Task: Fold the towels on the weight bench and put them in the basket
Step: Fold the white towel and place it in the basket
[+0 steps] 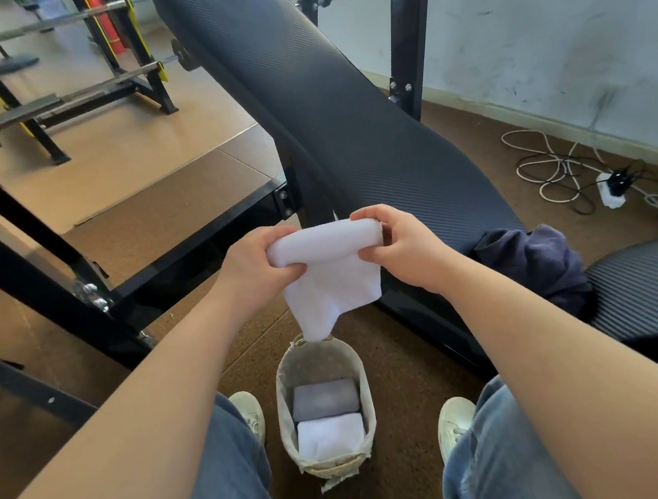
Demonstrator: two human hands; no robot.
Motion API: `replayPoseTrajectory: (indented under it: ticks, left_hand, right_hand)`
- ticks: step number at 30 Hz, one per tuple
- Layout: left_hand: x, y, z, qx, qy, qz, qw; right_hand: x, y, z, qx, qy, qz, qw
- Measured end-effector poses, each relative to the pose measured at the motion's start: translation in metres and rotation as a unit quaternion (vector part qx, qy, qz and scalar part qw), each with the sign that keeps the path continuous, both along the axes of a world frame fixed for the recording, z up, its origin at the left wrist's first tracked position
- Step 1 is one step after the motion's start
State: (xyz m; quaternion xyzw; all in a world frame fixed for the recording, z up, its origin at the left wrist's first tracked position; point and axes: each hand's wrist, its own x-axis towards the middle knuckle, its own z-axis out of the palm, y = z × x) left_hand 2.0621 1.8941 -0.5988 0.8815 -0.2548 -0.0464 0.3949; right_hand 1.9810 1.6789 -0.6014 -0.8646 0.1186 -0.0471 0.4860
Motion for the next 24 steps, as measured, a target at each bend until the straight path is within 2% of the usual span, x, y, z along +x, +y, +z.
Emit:
replayPoseTrajectory:
  ticks: [4,7,10,14,17,19,21,24]
  left_hand:
    - [0.0,0.002,0.001,-0.022,0.012,0.006,1.0]
    - [0.001,0.003,0.004,-0.052,0.034,0.014,0.998]
    - [-0.001,0.0,0.005,-0.064,0.05,0.011,0.997]
    - [-0.001,-0.002,0.005,-0.09,0.072,0.026,0.993]
    - [0.0,-0.002,0.003,-0.114,0.068,0.039,0.99]
    - [0.003,-0.001,0.001,-0.127,0.071,0.038,0.989]
    - [0.006,0.002,0.001,-0.145,0.088,0.037,0.985]
    - [0.008,0.004,0.004,-0.189,0.136,0.057,0.971]
  right_hand:
    - [0.002,-0.001,-0.002,-0.051,-0.013,0.008,0.999]
    - [0.004,-0.002,-0.001,-0.038,0.019,-0.01,0.999]
    - [0.004,0.004,0.003,0.071,0.027,-0.027,0.997]
    - [0.004,0.009,0.006,0.23,0.033,-0.066,0.97]
    - [0.003,0.008,0.003,0.327,0.045,-0.02,0.944]
    - [0.002,0.005,0.0,0.354,0.045,0.017,0.934]
    - [0.004,0.003,-0.001,0.344,0.041,0.02,0.938]
    - [0.003,0.002,0.005,0.348,0.067,-0.046,0.934]
